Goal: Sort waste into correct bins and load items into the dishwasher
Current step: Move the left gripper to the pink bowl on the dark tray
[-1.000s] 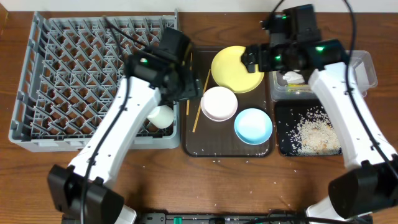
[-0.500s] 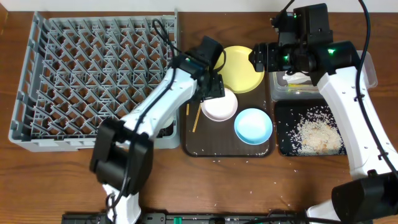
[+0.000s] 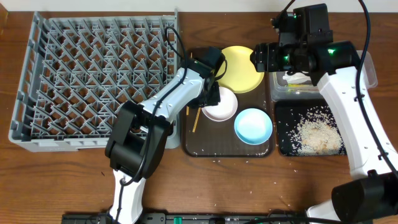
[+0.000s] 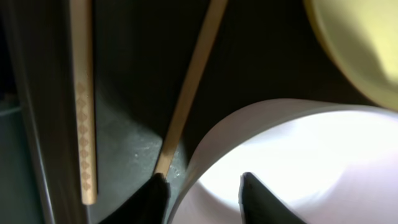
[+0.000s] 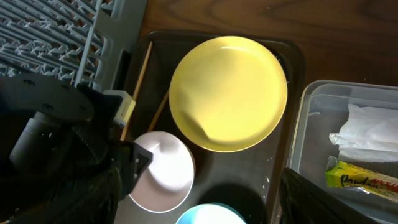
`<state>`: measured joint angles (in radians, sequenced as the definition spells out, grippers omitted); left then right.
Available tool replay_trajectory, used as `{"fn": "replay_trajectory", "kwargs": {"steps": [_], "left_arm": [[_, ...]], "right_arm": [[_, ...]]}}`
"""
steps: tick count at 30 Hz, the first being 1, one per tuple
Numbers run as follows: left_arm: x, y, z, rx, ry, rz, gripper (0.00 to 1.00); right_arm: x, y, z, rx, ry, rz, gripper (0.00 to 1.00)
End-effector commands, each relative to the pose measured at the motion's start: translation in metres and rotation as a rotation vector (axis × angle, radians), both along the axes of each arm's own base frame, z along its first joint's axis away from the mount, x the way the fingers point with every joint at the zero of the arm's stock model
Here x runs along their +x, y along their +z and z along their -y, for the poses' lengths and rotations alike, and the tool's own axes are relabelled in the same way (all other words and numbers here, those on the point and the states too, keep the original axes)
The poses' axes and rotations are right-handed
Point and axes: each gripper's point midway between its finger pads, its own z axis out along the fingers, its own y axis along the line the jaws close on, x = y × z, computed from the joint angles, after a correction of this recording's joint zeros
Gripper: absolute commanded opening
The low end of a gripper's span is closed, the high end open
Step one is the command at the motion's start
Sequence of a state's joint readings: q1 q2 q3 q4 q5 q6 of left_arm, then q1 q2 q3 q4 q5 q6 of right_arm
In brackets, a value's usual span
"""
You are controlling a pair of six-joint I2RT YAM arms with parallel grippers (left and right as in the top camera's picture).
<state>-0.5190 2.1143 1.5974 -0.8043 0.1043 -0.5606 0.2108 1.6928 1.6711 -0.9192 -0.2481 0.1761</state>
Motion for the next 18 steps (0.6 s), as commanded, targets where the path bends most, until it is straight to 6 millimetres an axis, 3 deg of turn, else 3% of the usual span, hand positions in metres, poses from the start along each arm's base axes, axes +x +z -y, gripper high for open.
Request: {"fn": "replay_trajectory", "kwargs": {"steps": [1, 7, 12, 16, 18], "left_arm": [[0.001, -0.003, -0.003, 0.013, -0.005, 0.004, 0.26], [0.004, -0.003, -0.007, 0.039, -0.001, 0.020, 0.08], [0.003, -0.002, -0.009, 0.046, -0.025, 0.020, 0.07], [0.002, 0.009, -0.009, 0.045, -0.054, 0.034, 0.07], [0.001, 0.019, -0.010, 0.043, -0.073, 0.048, 0.08]], "right_arm": [[0.001, 0.010, 0.002, -0.004, -0.009, 0.026, 0.79], [0.001, 0.010, 0.002, -0.004, -0.009, 0.025, 0.79], [0.001, 0.010, 0.002, -0.003, -0.009, 0.025, 0.82], [0.001, 0.009, 0.002, -0.003, -0.009, 0.023, 0.99], [0.000, 0.009, 0.002, -0.004, -0.009, 0.020, 0.99]]}}
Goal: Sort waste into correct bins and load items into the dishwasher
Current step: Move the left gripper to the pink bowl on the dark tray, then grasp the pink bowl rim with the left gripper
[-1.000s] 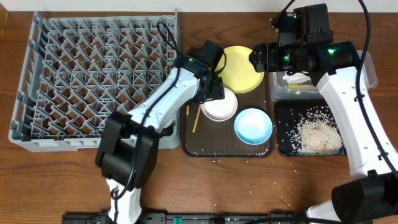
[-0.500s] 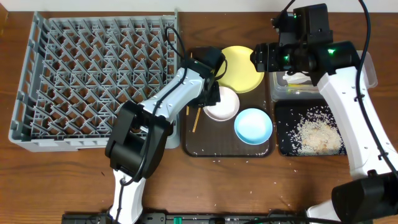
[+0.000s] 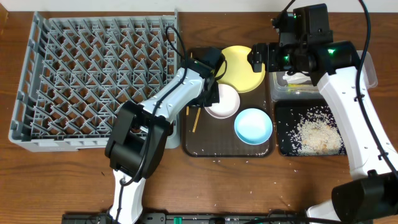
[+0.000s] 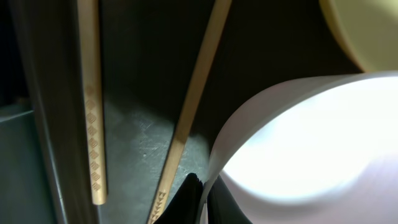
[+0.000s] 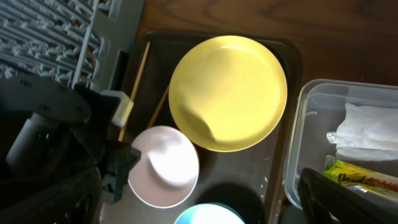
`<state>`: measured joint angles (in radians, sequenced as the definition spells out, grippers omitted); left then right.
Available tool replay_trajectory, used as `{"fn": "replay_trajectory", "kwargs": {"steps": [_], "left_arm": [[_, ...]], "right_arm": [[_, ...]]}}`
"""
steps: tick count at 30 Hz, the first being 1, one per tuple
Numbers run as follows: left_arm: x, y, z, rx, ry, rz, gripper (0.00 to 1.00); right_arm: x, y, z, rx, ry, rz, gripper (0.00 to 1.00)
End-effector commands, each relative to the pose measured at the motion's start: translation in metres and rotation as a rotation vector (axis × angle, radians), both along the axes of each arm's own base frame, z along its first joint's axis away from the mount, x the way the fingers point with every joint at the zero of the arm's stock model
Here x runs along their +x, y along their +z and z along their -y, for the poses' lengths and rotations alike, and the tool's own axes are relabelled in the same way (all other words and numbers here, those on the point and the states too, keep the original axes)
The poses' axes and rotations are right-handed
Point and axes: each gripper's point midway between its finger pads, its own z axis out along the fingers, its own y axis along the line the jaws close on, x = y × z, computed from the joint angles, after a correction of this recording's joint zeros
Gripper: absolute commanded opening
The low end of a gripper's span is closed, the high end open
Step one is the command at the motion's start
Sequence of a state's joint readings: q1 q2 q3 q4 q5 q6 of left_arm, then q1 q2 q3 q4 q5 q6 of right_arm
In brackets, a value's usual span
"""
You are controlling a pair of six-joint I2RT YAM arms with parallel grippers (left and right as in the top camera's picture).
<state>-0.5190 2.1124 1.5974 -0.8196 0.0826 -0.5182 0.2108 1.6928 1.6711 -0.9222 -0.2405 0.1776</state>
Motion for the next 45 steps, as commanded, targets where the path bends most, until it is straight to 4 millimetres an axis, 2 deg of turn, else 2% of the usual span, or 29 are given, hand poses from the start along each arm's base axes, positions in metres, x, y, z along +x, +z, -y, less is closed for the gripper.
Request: {"fn": "replay_trajectory", "kwargs": {"steps": [1, 6, 13, 16, 18, 21, 24, 26, 29, 31, 34, 39, 45], "left_arm": [[0.003, 0.026, -0.006, 0.010, -0.046, 0.056, 0.07], [0.006, 0.068, -0.024, 0.068, -0.028, 0.159, 0.07], [0.012, 0.143, -0.066, 0.221, -0.001, 0.381, 0.07], [0.016, 0.163, -0.080, 0.289, 0.014, 0.450, 0.08], [0.016, 0.167, -0.083, 0.299, 0.022, 0.463, 0.08], [0.011, 0.160, -0.073, 0.241, 0.004, 0.427, 0.07], [0.004, 0.150, -0.057, 0.139, 0.018, 0.372, 0.22], [0.000, 0.142, -0.045, 0.066, 0.040, 0.333, 0.36], [-0.003, 0.125, -0.026, -0.020, 0.021, 0.275, 0.50], [-0.002, 0.113, -0.018, -0.048, 0.009, 0.241, 0.54], [0.000, 0.092, -0.007, -0.076, -0.006, 0.193, 0.58], [0.002, 0.054, 0.016, -0.147, -0.029, 0.102, 0.58], [-0.004, 0.014, 0.015, -0.117, 0.023, 0.005, 0.59]], "right_arm": [[0.000, 0.010, 0.001, 0.002, -0.004, 0.023, 0.99], [0.000, 0.010, 0.001, 0.002, -0.004, 0.023, 0.99], [0.000, 0.010, 0.001, 0.002, -0.004, 0.023, 0.99], [0.000, 0.010, 0.001, 0.002, -0.004, 0.023, 0.99], [0.000, 0.010, 0.001, 0.002, -0.004, 0.023, 0.99], [0.000, 0.010, 0.001, 0.002, -0.004, 0.023, 0.99], [0.000, 0.010, 0.001, 0.002, -0.004, 0.023, 0.99], [0.000, 0.010, 0.001, 0.002, -0.004, 0.023, 0.99], [0.000, 0.010, 0.001, 0.002, -0.004, 0.023, 0.99], [0.000, 0.010, 0.001, 0.002, -0.004, 0.023, 0.99], [0.000, 0.010, 0.001, 0.002, -0.004, 0.023, 0.99], [0.000, 0.010, 0.001, 0.002, -0.004, 0.023, 0.99], [0.000, 0.010, 0.001, 0.002, -0.004, 0.023, 0.99]]}}
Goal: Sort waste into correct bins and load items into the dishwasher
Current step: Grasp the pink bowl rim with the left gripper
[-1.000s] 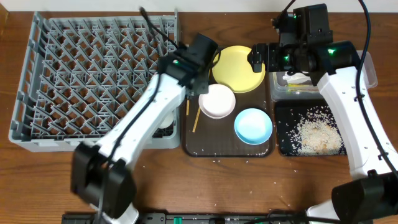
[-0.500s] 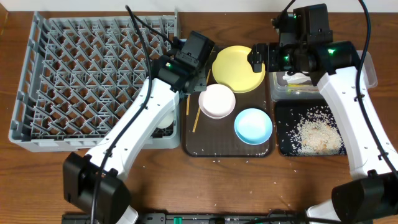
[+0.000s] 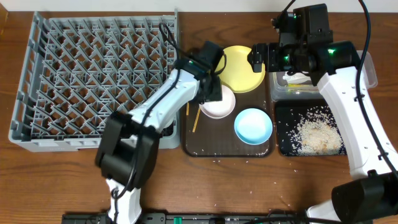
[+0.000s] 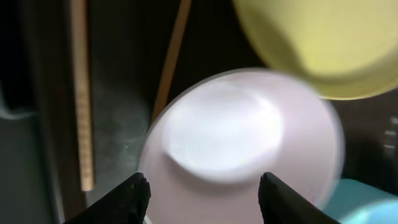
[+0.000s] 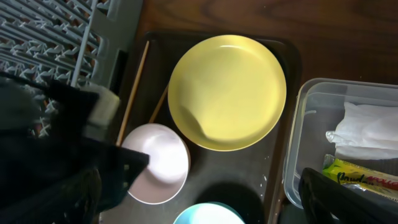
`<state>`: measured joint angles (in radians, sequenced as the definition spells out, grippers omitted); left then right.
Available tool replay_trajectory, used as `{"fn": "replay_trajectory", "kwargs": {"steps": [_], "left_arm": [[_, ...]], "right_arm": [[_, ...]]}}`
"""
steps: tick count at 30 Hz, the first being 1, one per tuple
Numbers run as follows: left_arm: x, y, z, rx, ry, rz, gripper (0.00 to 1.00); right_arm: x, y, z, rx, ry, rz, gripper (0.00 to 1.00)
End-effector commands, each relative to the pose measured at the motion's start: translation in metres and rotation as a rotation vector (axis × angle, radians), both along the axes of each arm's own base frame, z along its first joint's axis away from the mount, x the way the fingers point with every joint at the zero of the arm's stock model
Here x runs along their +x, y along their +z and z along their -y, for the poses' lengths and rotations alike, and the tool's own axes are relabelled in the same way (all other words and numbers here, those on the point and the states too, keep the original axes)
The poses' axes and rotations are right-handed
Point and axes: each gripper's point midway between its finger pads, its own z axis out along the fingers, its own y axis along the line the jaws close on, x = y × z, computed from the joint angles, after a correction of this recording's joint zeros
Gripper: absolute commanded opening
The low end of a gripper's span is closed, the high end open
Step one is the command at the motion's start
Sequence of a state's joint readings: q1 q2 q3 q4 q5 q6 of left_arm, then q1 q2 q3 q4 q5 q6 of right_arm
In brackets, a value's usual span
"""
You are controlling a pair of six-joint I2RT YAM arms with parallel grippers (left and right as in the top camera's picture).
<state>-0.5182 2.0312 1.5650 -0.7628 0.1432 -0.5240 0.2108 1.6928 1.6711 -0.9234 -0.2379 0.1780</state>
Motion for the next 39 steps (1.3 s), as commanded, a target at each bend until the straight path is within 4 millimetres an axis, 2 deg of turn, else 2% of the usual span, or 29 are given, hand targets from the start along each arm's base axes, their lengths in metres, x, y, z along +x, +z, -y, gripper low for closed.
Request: {"fn": "replay_trajectory", "kwargs": {"steps": [1, 7, 10, 12, 16, 20, 23, 27, 34, 39], "left_arm": [[-0.007, -0.017, 0.001, -0.009, 0.026, -0.065, 0.58], [-0.008, -0.022, 0.001, -0.004, 0.026, -0.075, 0.58], [-0.011, -0.015, 0.011, -0.063, 0.012, -0.093, 0.58], [-0.010, -0.003, 0.018, -0.110, -0.017, -0.084, 0.58], [-0.004, 0.028, 0.020, -0.123, -0.093, 0.001, 0.60], [0.004, 0.047, -0.002, -0.021, -0.074, 0.094, 0.64], [0.012, 0.043, -0.022, 0.094, -0.038, 0.134, 0.65], [0.017, 0.029, -0.043, 0.207, -0.004, 0.158, 0.65], [0.017, -0.004, -0.042, 0.234, 0.010, 0.112, 0.66], [0.016, -0.013, -0.041, 0.234, 0.045, 0.092, 0.65]], "right_arm": [[0.000, 0.010, 0.000, 0.004, -0.002, 0.023, 0.99], [0.000, 0.010, 0.000, 0.004, -0.002, 0.023, 0.99], [0.000, 0.010, 0.000, 0.004, -0.002, 0.023, 0.99], [0.000, 0.010, 0.000, 0.004, -0.002, 0.023, 0.99], [0.000, 0.010, 0.000, 0.004, -0.002, 0.023, 0.99], [0.000, 0.010, 0.000, 0.004, -0.002, 0.023, 0.99], [0.000, 0.010, 0.000, 0.004, -0.002, 0.023, 0.99], [0.000, 0.010, 0.000, 0.004, -0.002, 0.023, 0.99], [0.000, 0.010, 0.000, 0.004, -0.002, 0.023, 0.99], [0.000, 0.010, 0.000, 0.004, -0.002, 0.023, 0.99]]}}
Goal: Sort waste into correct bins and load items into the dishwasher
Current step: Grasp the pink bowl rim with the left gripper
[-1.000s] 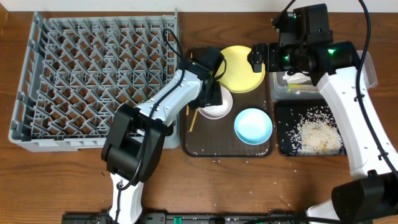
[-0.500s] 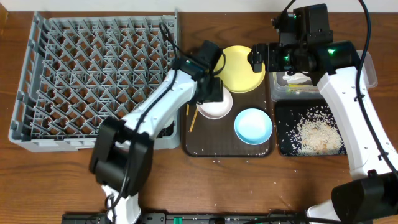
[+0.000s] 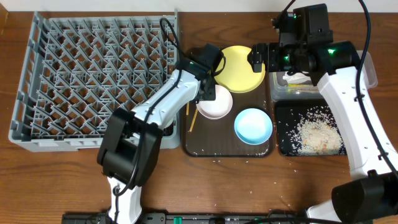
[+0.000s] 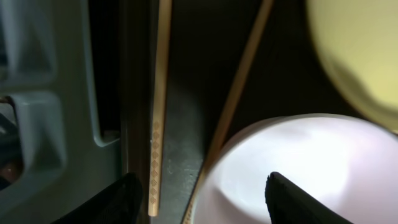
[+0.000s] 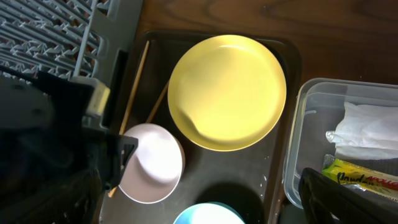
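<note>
A pink bowl [image 3: 214,102] sits on the left of the brown tray [image 3: 205,149], lying over the end of one of two wooden chopsticks [image 4: 239,93]. My left gripper [image 4: 202,204] is wide open low over the bowl's left rim, with that rim and a chopstick between its fingers. The yellow plate [image 3: 239,68] and blue bowl [image 3: 253,125] also rest on the tray. My right gripper [image 3: 258,57] hangs open above the tray's far right corner, holding nothing.
A grey dish rack [image 3: 93,81] fills the left of the table, its wall [image 4: 50,124] close beside the chopsticks. A clear bin [image 3: 311,84] with wrappers stands at the right, and a black tray [image 3: 308,127] of spilled rice lies in front of it.
My left gripper, still open, has dropped lower and shifted left, from above the bowl's middle to its left rim. The pink bowl sits slightly further left. The right arm has not moved.
My left gripper stood open astride the pink bowl's rim, then was shut on that rim. Later it was wide open above the bowl, which lay free on the tray. Now it is low at the rim again, open. The right gripper stayed open over the plate.
</note>
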`<state>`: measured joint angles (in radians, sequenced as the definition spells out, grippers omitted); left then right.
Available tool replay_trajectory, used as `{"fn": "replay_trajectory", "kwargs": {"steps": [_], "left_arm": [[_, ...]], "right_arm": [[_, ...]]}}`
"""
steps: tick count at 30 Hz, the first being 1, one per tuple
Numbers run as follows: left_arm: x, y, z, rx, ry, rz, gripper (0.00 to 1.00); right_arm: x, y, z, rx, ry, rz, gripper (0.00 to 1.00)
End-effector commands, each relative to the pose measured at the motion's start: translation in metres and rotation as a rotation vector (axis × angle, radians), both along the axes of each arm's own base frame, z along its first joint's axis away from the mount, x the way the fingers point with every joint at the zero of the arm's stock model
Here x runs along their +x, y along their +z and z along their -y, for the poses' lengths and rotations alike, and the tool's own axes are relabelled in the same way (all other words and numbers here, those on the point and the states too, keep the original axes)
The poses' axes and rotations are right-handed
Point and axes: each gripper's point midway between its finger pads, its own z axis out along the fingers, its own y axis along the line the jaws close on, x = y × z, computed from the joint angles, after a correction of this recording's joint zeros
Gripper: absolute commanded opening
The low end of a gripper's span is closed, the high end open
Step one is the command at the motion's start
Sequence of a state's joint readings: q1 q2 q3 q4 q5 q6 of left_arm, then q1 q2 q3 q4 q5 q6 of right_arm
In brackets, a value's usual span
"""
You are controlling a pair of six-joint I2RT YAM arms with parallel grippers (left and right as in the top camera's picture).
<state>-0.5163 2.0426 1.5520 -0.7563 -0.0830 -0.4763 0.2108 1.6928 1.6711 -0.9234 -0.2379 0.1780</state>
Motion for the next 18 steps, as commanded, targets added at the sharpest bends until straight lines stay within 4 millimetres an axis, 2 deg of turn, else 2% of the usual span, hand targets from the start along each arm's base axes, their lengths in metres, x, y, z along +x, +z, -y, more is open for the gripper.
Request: {"fn": "replay_trajectory", "kwargs": {"steps": [1, 6, 10, 14, 18], "left_arm": [[-0.001, -0.006, -0.005, 0.020, 0.044, -0.003, 0.65], [-0.004, -0.010, 0.007, -0.050, 0.047, -0.033, 0.66], [-0.009, -0.021, 0.019, -0.106, 0.031, -0.079, 0.65], [-0.014, -0.034, 0.023, -0.119, 0.027, -0.122, 0.66], [-0.014, -0.035, 0.023, -0.120, 0.036, -0.125, 0.64]], "right_arm": [[0.000, 0.010, 0.000, 0.004, -0.002, 0.023, 0.99], [0.000, 0.010, 0.000, 0.004, -0.002, 0.023, 0.99], [0.000, 0.010, 0.000, 0.004, -0.002, 0.023, 0.99], [0.000, 0.010, 0.000, 0.004, -0.002, 0.023, 0.99], [0.000, 0.010, 0.000, 0.004, -0.002, 0.023, 0.99]]}}
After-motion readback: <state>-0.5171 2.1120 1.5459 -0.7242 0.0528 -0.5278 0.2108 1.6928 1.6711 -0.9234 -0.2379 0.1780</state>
